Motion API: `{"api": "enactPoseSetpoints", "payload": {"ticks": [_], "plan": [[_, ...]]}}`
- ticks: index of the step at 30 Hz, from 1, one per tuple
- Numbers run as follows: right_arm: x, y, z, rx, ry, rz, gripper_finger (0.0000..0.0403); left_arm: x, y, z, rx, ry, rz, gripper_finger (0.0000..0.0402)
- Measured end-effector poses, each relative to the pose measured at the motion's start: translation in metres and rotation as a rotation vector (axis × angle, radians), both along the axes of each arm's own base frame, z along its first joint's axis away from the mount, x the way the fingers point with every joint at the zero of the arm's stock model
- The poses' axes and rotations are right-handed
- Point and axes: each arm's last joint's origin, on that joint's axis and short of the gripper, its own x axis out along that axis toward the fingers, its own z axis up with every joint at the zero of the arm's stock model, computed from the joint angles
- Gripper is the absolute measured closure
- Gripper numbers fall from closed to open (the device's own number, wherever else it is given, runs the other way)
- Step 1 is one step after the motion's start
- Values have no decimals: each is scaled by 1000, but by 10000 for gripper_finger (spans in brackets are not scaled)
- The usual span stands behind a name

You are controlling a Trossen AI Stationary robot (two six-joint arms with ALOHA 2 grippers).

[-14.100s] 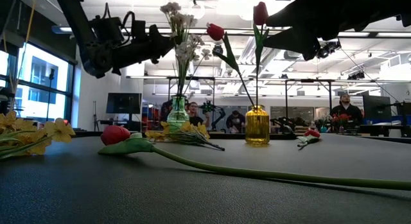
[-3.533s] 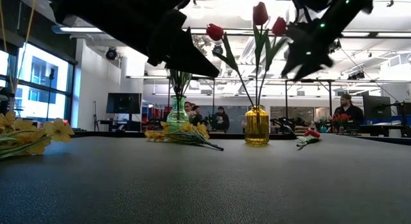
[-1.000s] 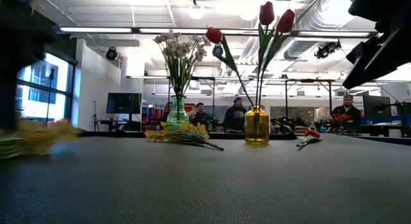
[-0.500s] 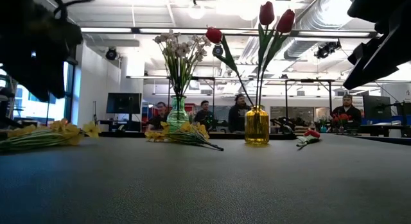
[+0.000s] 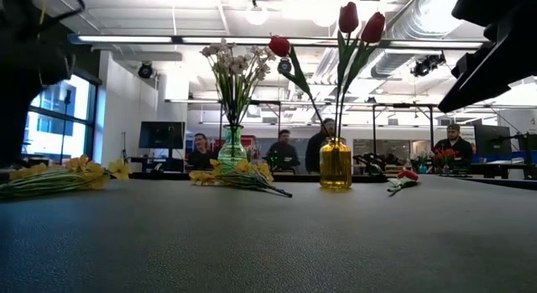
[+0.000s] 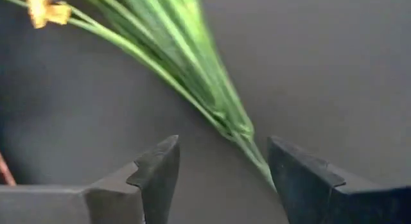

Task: Sort flowers into vase by color
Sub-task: Put the bottom yellow flowers into the green vase

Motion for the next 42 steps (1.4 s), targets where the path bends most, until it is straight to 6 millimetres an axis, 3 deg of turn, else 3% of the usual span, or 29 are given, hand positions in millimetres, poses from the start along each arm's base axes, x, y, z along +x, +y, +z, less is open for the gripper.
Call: {"api": "enactPoseSetpoints", "payload": {"ticks": [7,13,18,27,32,42], "plan": [[0,0,0,-8,1,7,192,19,8,-23,69,71,-18,163],[0,0,1,4,-7,3,192,41,20,-28,46,29,-124,179],[0,0,0,34,-6,-18,192,48,35,-28,60,53,-165,237],[1,1,1,57,-15,-39,192,56,49,-28,53,72,-270,386],[1,0,1,61,-24,-51,192,61,48,-19,98,-39,-306,393],[2,0,-1,64,-63,-76,192,62,53,23,228,-415,-430,400]]}}
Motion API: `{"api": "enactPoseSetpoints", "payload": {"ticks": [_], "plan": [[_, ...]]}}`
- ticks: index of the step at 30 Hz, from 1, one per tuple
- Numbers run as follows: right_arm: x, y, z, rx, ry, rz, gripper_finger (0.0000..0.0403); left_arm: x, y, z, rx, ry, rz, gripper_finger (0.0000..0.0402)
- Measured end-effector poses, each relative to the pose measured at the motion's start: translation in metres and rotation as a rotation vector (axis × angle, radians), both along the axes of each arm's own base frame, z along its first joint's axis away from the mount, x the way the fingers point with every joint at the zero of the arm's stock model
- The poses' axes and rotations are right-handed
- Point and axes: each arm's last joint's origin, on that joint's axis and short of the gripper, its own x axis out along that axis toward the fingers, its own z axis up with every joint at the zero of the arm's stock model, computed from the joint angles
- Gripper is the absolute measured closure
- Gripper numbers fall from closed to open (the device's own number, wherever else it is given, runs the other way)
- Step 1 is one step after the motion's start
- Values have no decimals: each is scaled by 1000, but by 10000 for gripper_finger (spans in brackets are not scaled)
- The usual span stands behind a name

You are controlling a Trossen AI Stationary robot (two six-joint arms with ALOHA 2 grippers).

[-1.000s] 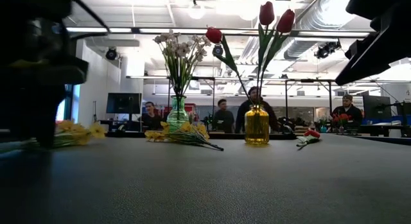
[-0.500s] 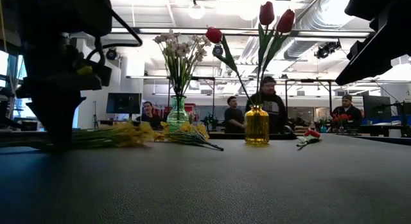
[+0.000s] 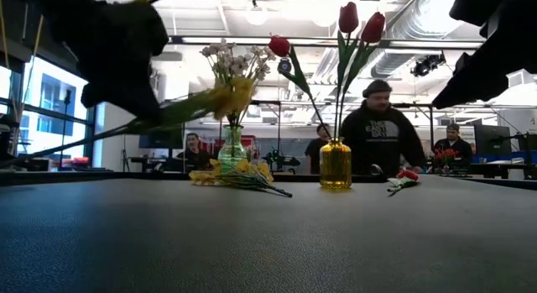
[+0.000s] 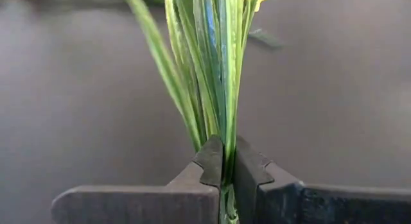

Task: Sort flowers into vase by color
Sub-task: Put the bottom yellow flowers into the green vase

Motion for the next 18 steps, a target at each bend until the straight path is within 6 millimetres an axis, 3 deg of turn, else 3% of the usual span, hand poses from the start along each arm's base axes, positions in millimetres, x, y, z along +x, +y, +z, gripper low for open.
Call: {"api": "enactPoseSetpoints", "payload": {"ticks": [5,11,18], "plan": [[1,1,-9,8,-4,-20,192,-9,12,-17,-113,-332,-148,401],[7,5,-16,19,-8,-15,192,-31,27,-30,59,-712,-290,401],[13,10,-18,40,-38,-16,192,-31,29,-21,369,-752,-414,401]]}}
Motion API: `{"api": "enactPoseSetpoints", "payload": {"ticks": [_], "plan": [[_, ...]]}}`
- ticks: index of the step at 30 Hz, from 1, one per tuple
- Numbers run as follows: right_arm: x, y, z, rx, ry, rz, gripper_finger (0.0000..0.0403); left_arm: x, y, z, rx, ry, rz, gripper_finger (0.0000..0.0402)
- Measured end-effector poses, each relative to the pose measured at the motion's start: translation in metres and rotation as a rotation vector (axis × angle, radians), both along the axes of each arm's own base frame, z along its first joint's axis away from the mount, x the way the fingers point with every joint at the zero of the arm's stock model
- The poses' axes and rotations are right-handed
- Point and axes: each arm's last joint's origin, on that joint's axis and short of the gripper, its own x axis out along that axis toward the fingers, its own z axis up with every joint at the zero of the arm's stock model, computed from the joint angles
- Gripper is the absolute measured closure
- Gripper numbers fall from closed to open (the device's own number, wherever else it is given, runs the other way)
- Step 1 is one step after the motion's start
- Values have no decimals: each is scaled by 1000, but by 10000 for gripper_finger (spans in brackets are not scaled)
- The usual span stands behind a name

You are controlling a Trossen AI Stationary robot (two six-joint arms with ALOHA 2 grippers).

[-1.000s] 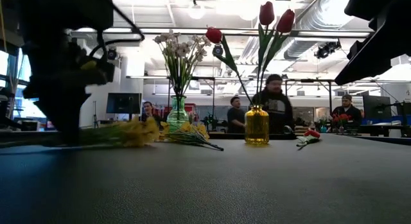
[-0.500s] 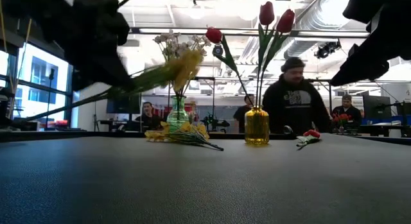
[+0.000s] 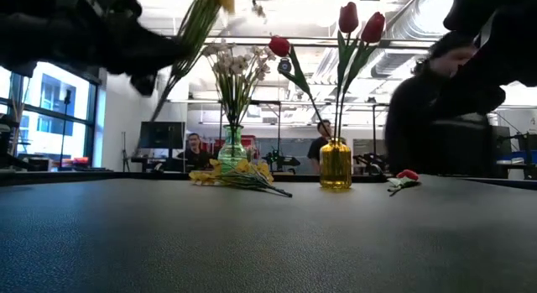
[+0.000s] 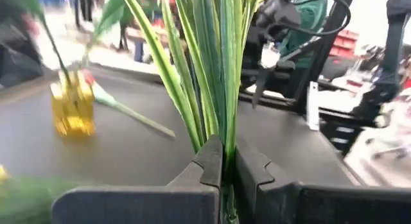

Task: Sort flowers into vase by color
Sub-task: Put the bottom yellow flowers into the green vase

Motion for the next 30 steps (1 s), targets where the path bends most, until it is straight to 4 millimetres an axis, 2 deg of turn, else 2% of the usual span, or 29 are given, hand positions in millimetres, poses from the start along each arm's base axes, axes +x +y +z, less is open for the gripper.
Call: {"api": "enactPoseSetpoints", "payload": {"ticks": [5,9,14,20,24,30], "plan": [[3,1,-3,-17,-18,-41,192,11,7,22,192,-103,89,401],[5,1,-8,-14,-13,-72,192,14,28,35,233,-174,251,401],[8,3,-10,6,-31,-80,192,8,60,45,293,-305,355,401],[10,4,-12,-7,-43,-99,192,-3,81,66,398,-535,347,401],[11,3,-13,-19,-46,-115,192,0,92,71,417,-508,388,401],[14,1,-12,-6,-61,-128,192,12,107,72,480,-367,432,396]]}}
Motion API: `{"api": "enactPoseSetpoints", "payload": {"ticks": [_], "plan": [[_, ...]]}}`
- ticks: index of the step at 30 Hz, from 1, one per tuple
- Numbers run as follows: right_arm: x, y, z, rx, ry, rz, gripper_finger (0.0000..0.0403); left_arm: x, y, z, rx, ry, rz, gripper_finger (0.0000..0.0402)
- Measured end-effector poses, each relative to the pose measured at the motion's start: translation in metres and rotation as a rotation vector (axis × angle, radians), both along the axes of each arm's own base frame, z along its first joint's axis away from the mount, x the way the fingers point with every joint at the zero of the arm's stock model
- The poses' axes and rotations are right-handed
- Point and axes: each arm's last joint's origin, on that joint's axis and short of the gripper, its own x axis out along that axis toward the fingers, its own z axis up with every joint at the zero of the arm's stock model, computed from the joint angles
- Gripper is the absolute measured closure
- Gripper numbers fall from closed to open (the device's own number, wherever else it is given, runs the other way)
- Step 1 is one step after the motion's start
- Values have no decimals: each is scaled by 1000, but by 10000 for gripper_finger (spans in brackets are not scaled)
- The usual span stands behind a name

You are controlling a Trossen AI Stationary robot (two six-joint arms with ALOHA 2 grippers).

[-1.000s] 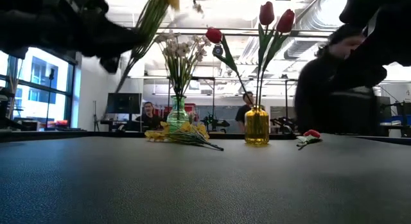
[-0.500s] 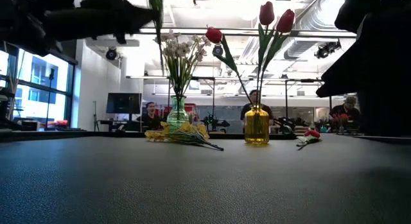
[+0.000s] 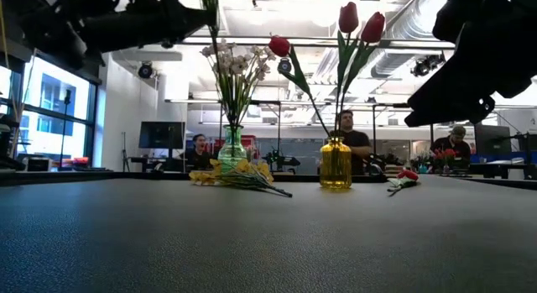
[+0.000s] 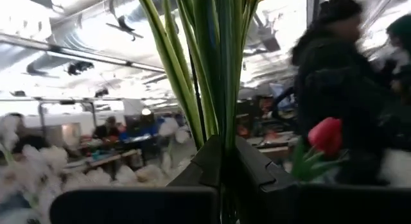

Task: Sort flowers into vase by color
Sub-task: Put the bottom yellow flowers into the green vase

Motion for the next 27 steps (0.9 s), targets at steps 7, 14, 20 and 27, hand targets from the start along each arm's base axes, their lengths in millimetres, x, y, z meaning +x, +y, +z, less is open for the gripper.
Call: {"api": "enactPoseSetpoints", "payload": {"ticks": [7,14,20,27], "plan": [[0,0,1,-5,-10,-2,192,-1,13,10,39,-27,-13,400],[1,-1,1,-37,-18,-19,192,2,30,-1,63,-7,35,401],[2,-3,2,-32,-23,-28,192,6,45,-15,109,-47,104,401],[3,-3,2,-26,-27,-28,192,17,58,-43,120,99,174,401]]}}
